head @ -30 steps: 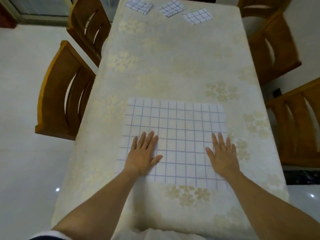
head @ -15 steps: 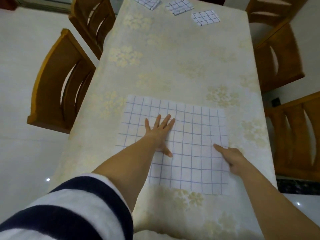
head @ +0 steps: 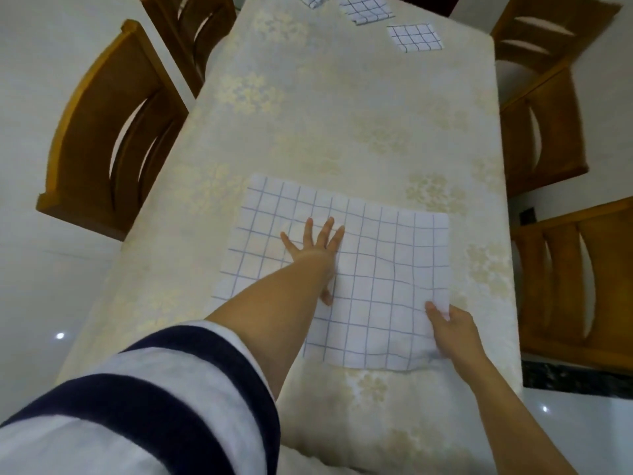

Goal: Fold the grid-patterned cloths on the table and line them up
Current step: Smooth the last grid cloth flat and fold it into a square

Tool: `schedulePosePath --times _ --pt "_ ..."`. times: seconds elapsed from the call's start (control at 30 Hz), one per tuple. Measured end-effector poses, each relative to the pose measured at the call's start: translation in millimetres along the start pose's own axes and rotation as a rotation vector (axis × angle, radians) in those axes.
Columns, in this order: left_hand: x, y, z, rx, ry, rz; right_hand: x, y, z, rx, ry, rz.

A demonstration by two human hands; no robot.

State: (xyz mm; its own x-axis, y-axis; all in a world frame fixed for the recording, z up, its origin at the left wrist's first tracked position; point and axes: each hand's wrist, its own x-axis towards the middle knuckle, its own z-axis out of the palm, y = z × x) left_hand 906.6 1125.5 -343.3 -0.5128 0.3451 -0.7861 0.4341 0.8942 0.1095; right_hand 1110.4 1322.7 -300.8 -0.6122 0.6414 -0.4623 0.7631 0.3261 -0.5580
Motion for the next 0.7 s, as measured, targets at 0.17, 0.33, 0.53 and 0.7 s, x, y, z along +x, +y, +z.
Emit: schedulePosePath --times 0.17,0.33,0.53,0.7 --pt "1.6 -3.0 1.6 -0.014 0.016 0.013 -27.5 -10.7 -3.7 -0.056 0.122 -0.083" --pt "2.4 -8.2 3.3 0.001 0.037 0.05 -55.0 -56.1 -3.2 -0.045 0.15 -0.271" --pt "-1.8 -17.9 2.5 0.028 0.116 0.156 -78.6 -111.1 8.3 0.069 0.02 -0.34" --pt "-1.6 -74.5 4.1 -0.087 0.347 0.273 -89.9 -142.2 38.4 0.012 -0.066 -0.43"
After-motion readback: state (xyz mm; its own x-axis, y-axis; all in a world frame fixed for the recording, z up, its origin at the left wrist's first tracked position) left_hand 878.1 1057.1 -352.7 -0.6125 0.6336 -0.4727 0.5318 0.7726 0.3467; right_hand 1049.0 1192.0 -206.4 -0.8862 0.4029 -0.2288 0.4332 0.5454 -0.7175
